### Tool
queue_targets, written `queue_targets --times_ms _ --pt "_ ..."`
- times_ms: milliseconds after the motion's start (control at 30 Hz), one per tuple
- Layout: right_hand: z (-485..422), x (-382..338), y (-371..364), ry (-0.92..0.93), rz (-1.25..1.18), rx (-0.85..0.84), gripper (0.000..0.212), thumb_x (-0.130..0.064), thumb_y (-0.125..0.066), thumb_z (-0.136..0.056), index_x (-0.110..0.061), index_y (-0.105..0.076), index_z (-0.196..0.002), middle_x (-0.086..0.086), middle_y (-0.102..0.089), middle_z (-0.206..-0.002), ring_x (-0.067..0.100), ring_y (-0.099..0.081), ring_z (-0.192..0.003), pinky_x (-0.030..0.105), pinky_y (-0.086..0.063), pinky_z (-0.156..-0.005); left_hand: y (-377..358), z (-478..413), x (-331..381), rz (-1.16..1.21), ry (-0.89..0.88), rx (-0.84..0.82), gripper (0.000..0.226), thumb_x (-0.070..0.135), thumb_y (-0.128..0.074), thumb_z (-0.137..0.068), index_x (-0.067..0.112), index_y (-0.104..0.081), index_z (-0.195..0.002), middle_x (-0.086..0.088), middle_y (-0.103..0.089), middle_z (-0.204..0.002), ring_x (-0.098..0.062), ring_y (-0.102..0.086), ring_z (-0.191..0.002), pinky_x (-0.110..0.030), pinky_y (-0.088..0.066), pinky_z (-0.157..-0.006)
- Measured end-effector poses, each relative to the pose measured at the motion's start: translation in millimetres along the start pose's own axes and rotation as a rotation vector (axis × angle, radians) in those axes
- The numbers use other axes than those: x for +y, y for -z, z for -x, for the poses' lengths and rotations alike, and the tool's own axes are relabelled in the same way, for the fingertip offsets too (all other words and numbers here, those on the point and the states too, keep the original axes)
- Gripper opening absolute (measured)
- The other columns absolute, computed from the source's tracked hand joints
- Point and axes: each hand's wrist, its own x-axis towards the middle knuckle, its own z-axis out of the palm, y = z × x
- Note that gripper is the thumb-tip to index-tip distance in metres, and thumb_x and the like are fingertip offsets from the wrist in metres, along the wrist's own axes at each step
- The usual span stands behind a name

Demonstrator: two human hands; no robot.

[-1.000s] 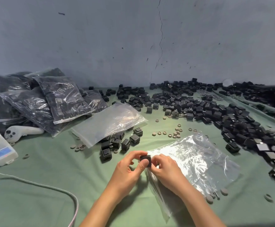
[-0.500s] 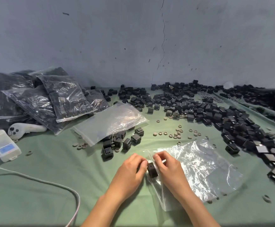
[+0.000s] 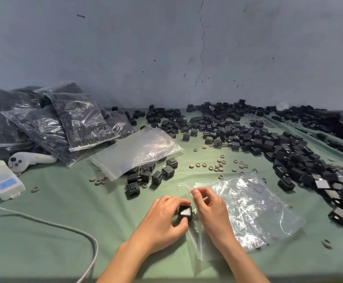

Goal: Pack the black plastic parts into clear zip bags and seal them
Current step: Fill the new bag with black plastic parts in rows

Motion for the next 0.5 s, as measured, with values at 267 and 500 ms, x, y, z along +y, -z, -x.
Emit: queue_targets --times_ms 267,500 --pt "7.0 -4.4 -0.4 0.079 0.056 -0.007 0.009 -0.030 -0.063 -0.098 -0.026 -0.066 -0.090 -0.008 -0.070 -0.081 0.004 -0.067 -0.072 0.022 -0.054 -0.066 -5.9 -0.6 -4.6 -0.034 0.033 0.071 0.046 0.061 -0.027 -0.097 0.044 -0.051 -0.131 0.020 -0.043 -0.093 -0.003 -0.039 -0.093 -0.021 -0.035 -0.089" --pt "7.8 -6.1 -1.1 0.086 0.066 0.008 0.010 -0.029 -0.062 -0.099 -0.030 -0.066 -0.090 -0.012 -0.070 -0.081 0.000 -0.066 -0.075 0.013 -0.048 -0.064 -5.8 5.3 -6.7 0.204 0.064 0.119 0.025 0.053 -0.058 -0.085 0.050 -0.045 -0.106 0.025 -0.049 -0.103 -0.006 -0.050 -0.106 -0.023 -0.051 -0.080"
